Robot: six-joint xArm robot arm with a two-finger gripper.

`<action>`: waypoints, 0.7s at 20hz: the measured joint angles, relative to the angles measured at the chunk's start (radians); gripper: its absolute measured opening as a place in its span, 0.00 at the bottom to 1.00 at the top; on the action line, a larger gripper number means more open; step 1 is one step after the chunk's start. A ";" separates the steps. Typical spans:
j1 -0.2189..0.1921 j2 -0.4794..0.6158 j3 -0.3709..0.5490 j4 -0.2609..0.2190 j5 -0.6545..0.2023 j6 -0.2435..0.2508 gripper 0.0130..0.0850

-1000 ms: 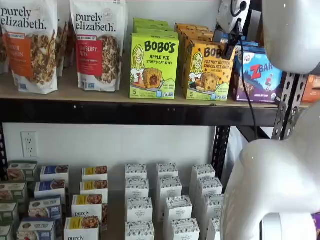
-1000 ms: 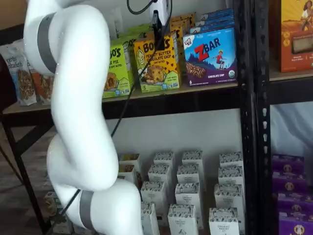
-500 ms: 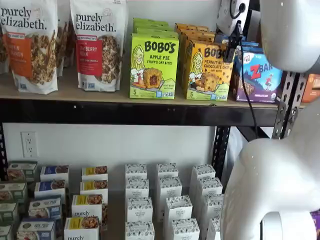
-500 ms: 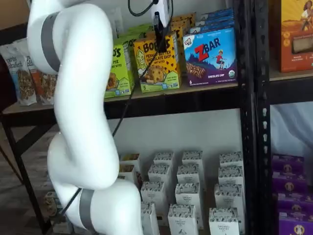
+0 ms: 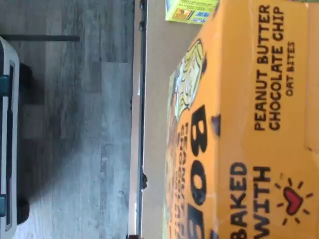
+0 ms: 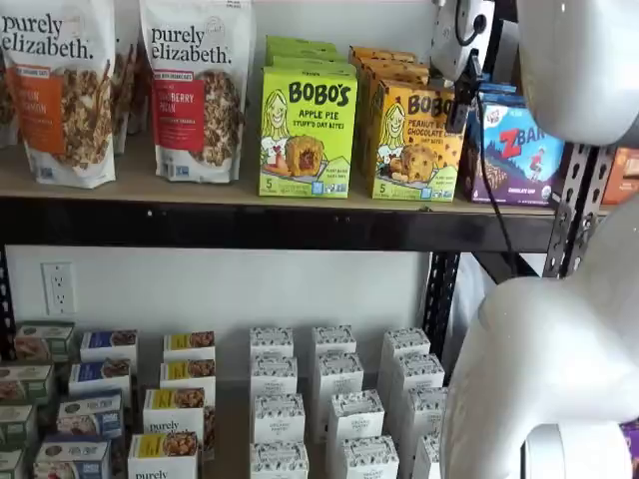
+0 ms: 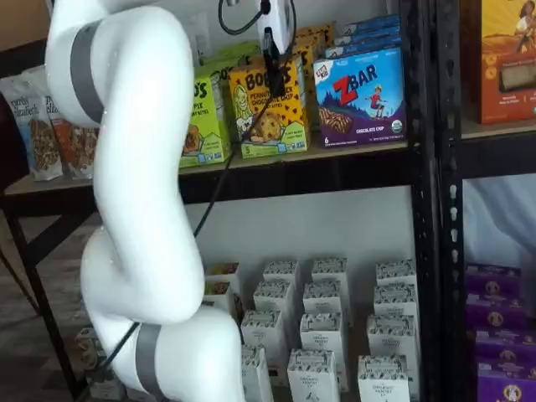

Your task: Pick up the orange box on the top shelf, the fifth box from the left

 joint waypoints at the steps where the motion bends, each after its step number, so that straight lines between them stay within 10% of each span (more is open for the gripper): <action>1: 0.000 -0.003 0.005 0.000 -0.006 0.000 1.00; 14: -0.007 -0.026 0.049 0.018 -0.053 -0.006 0.61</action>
